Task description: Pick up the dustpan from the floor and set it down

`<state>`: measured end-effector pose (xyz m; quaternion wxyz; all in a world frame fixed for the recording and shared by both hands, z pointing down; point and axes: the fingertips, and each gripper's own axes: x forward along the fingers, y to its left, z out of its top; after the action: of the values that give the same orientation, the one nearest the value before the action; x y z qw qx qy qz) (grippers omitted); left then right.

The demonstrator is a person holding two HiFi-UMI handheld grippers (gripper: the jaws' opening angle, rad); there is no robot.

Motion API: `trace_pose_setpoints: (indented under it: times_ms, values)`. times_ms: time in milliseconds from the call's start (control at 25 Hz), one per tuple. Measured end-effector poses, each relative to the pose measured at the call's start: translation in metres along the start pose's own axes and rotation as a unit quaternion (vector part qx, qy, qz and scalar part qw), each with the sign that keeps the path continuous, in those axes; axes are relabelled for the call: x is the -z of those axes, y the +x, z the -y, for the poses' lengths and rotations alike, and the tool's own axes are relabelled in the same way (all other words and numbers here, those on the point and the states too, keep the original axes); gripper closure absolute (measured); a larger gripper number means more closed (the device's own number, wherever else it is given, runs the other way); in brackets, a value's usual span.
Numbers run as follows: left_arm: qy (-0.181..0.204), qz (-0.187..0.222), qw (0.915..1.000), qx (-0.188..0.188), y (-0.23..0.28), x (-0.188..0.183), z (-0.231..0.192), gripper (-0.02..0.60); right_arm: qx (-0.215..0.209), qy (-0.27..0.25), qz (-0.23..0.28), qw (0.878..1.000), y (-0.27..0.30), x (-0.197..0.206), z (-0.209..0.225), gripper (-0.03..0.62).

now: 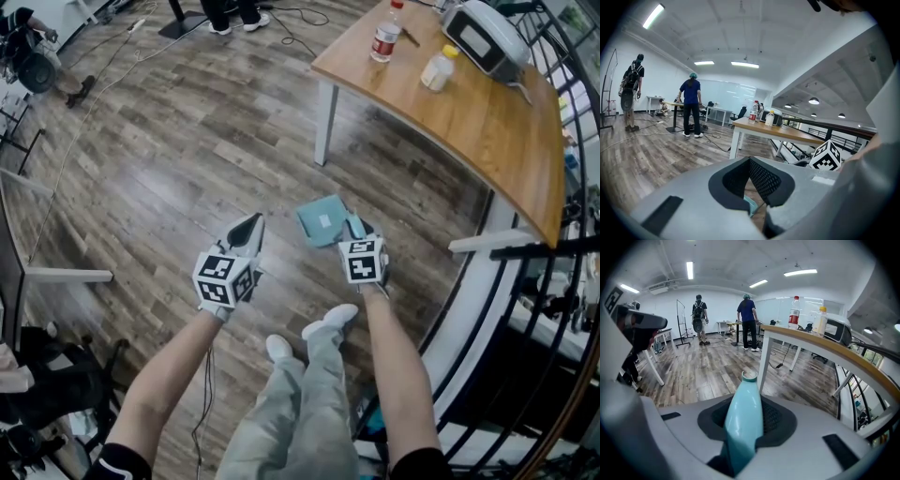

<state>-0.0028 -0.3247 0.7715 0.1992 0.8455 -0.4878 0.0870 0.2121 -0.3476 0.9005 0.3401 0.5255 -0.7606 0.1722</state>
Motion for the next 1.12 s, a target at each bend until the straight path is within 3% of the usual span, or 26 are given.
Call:
trace_pose_setpoints:
  times_ms: [480,920,1120]
  values:
    - [0.0,0.003,0.9999,-0.011,-0.025,-0.031,-0.008,0.583,-0.004,0.014,-0.004,1.0,-0.042,-0.009,0.003,0.505]
    - [-0.01,0.054,0.9981,-0.029,-0.072,-0.124,0.001,0.583,-0.006,0.025,0.013,1.0,-0.132,-0.079,0.011,0.505]
    - [-0.002,0.07,0.9974,-0.019,-0.103,-0.168,0.024,0.583,-0.001,0.032,0.028,0.999,-0.184,-0.122,0.018,0.503]
